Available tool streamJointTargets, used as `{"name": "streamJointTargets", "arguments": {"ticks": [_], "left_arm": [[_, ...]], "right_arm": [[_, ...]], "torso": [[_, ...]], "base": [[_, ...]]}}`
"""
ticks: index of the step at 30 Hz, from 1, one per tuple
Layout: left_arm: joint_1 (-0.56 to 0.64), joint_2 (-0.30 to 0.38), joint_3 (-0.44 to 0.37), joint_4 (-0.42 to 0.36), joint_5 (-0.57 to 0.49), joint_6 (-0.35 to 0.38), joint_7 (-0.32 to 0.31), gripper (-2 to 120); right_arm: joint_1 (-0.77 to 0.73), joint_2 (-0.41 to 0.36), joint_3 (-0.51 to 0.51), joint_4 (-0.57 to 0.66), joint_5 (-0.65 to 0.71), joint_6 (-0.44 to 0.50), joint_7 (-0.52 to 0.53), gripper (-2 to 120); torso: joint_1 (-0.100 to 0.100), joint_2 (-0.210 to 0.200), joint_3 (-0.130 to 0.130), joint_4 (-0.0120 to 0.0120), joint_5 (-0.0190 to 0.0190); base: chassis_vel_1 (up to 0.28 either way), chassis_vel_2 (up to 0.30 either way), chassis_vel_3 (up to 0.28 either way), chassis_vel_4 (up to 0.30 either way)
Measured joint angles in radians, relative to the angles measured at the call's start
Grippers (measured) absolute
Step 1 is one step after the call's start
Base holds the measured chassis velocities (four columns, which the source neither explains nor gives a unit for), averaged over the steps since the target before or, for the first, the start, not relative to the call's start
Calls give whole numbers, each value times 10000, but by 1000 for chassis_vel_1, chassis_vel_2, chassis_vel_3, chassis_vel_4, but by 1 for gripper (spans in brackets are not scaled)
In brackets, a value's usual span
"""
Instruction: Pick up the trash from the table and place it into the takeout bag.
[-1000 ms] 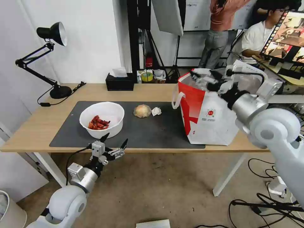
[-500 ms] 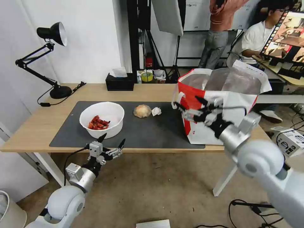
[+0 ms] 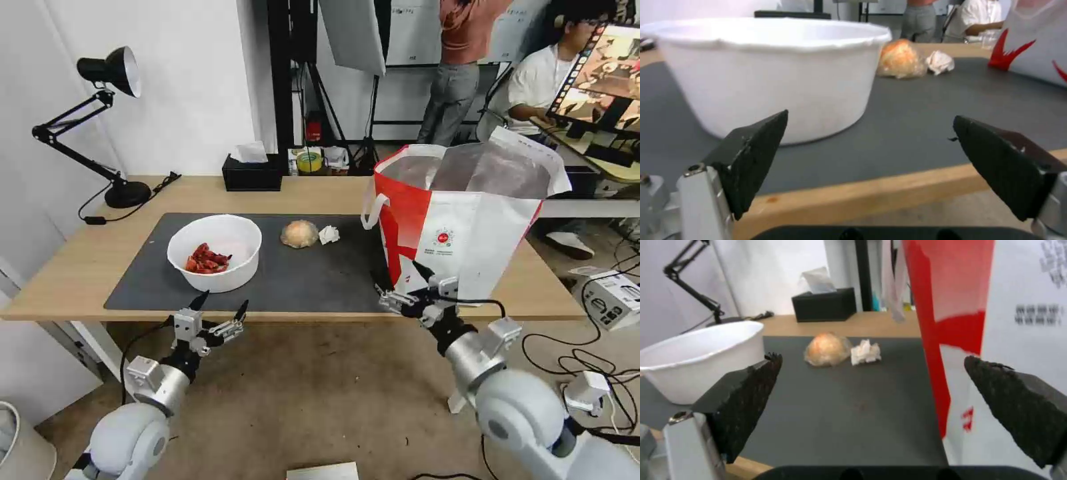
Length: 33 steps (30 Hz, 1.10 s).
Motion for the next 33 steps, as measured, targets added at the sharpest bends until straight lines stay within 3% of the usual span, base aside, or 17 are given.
{"name": "streamJointTargets", "arguments": {"ticks": [15, 24, 33], "left_arm": [[604, -268, -449, -87, 183, -38, 35, 100], [823, -435, -576, -36, 399, -112, 43, 100], [920, -478, -651, -1, 446, -181, 49, 100]], "right_arm": [[-1226, 428, -81, -59, -726, 322, 512, 100], [-1703, 454, -60, -536, -1051, 1131, -276, 100], [-1750, 459, -28, -720, -1068, 1350, -548, 100]], "torso": [[1, 0, 0, -1, 1], [1, 1, 1, -1, 1], [1, 1, 1, -1, 1]], "base": [[0, 0, 0, 0], [0, 0, 0, 0], [0, 0, 0, 0]]}}
